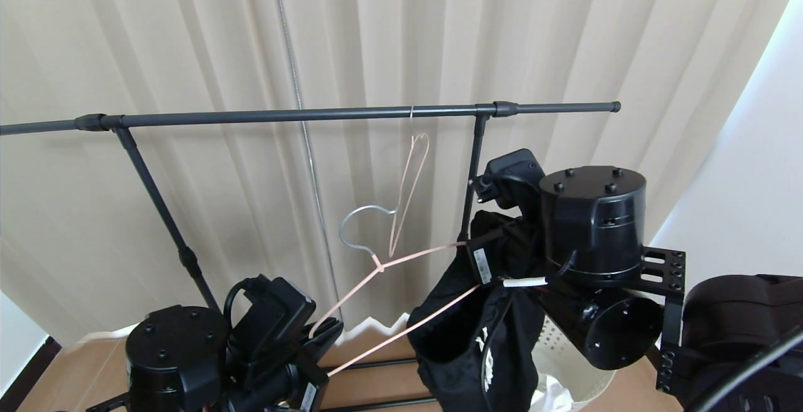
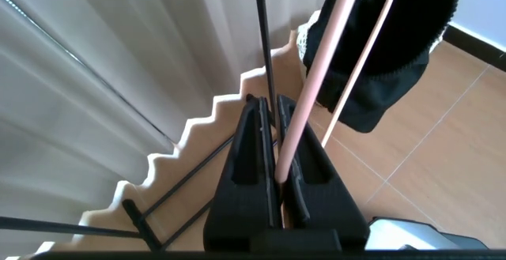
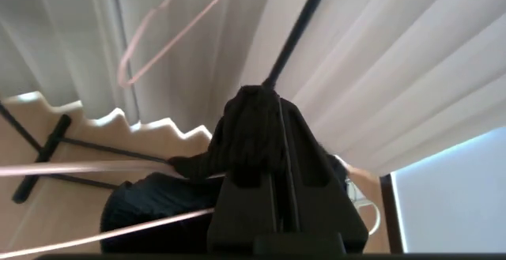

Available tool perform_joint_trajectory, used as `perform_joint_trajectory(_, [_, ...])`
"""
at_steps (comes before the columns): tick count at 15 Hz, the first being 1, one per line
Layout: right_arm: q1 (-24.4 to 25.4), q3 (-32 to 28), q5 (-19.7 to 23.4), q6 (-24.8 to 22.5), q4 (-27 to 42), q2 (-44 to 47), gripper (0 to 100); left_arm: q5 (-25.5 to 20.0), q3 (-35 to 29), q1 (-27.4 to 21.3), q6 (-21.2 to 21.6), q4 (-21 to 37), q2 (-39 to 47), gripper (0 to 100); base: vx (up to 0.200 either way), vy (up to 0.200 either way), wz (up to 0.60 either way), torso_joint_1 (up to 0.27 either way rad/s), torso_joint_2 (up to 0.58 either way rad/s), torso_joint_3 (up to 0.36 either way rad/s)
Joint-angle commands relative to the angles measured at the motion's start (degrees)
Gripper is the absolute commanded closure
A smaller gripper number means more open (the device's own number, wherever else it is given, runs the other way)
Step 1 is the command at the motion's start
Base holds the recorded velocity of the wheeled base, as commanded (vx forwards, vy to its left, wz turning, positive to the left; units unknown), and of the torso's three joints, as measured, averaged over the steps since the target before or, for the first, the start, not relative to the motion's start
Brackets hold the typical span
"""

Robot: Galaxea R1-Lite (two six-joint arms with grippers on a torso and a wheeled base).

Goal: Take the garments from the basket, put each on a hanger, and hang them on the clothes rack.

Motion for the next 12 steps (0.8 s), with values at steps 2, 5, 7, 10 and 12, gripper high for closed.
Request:
perform_joint_trajectory(2, [4.36, -1.54, -0.04, 2.77, -0.07, 2.33, 100, 0.02, -0.17, -0.04, -0.01, -0.04, 0.59, 100, 0.0, 0.0, 0.0, 0.0, 0.0, 0.0])
perform_joint_trajectory(5, [6.82, -3.48, -0.04, 6.38, 0.02, 2.86, 100, 0.02, -0.43, -0.04, -0.1, -0.04, 1.03, 100, 0.0, 0.0, 0.0, 0.0, 0.0, 0.0])
perform_joint_trajectory(7, [8.58, -4.88, -0.04, 9.36, 0.02, 2.77, 100, 0.02, -0.61, -0.04, -0.1, -0.12, 1.38, 100, 0.0, 0.0, 0.0, 0.0, 0.0, 0.0])
perform_joint_trajectory(10, [10.43, -6.73, 0.04, 13.05, 0.02, 2.77, 100, 0.02, -0.69, -0.04, -0.1, -0.12, 1.38, 100, 0.0, 0.0, 0.0, 0.0, 0.0, 0.0])
perform_joint_trajectory(12, [10.87, -8.05, 0.04, 15.08, 0.02, 2.86, 100, 0.02, -1.13, -0.04, -0.19, -0.12, 1.82, 100, 0.0, 0.0, 0.0, 0.0, 0.0, 0.0])
